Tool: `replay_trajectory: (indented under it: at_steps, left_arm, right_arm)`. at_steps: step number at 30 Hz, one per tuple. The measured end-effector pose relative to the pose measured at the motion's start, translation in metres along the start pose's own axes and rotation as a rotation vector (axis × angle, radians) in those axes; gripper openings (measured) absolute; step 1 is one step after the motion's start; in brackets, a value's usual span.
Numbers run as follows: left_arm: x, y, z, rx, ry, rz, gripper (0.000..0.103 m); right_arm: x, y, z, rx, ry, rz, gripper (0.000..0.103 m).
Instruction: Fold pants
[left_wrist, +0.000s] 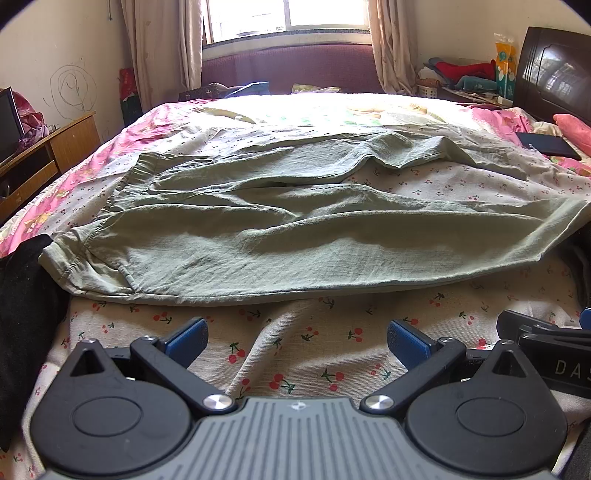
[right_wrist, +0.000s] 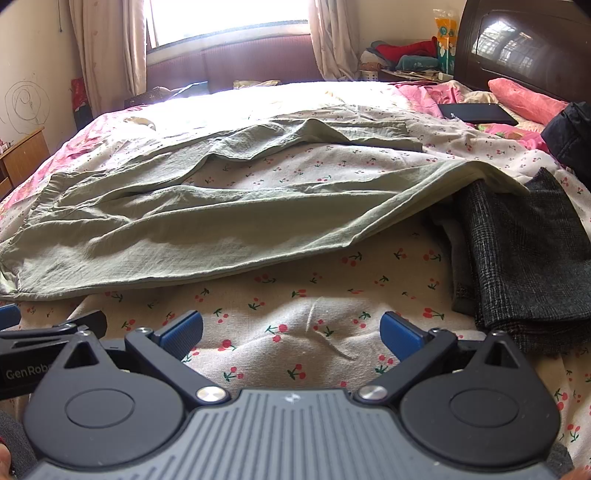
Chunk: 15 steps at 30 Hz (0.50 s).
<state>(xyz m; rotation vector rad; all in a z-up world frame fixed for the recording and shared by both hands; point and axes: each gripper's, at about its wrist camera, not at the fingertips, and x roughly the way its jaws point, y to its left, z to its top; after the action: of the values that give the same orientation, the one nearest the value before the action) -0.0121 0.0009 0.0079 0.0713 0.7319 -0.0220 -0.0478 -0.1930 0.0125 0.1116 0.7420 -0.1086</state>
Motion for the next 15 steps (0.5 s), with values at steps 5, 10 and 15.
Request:
replay_trajectory:
  at_steps: [5, 10, 15]
  left_arm:
    - [-0.0001, -0.0002, 0.0002, 0.001, 0.000, 0.002, 0.103]
    - [-0.0002, -0.0003, 0.0001, 0.001, -0.001, 0.001, 0.103]
    - [-0.0002, -0.0003, 0.0001, 0.001, -0.001, 0.001, 0.103]
  right_arm:
    - [0.0001, 0.0000, 0.0001, 0.000, 0.000, 0.000, 0.101]
    - [0.0003, 0.0010, -0.0009, 0.000, 0.001, 0.000, 0.101]
    - [0.0003, 0.0007, -0.0004, 0.000, 0.002, 0.000, 0.101]
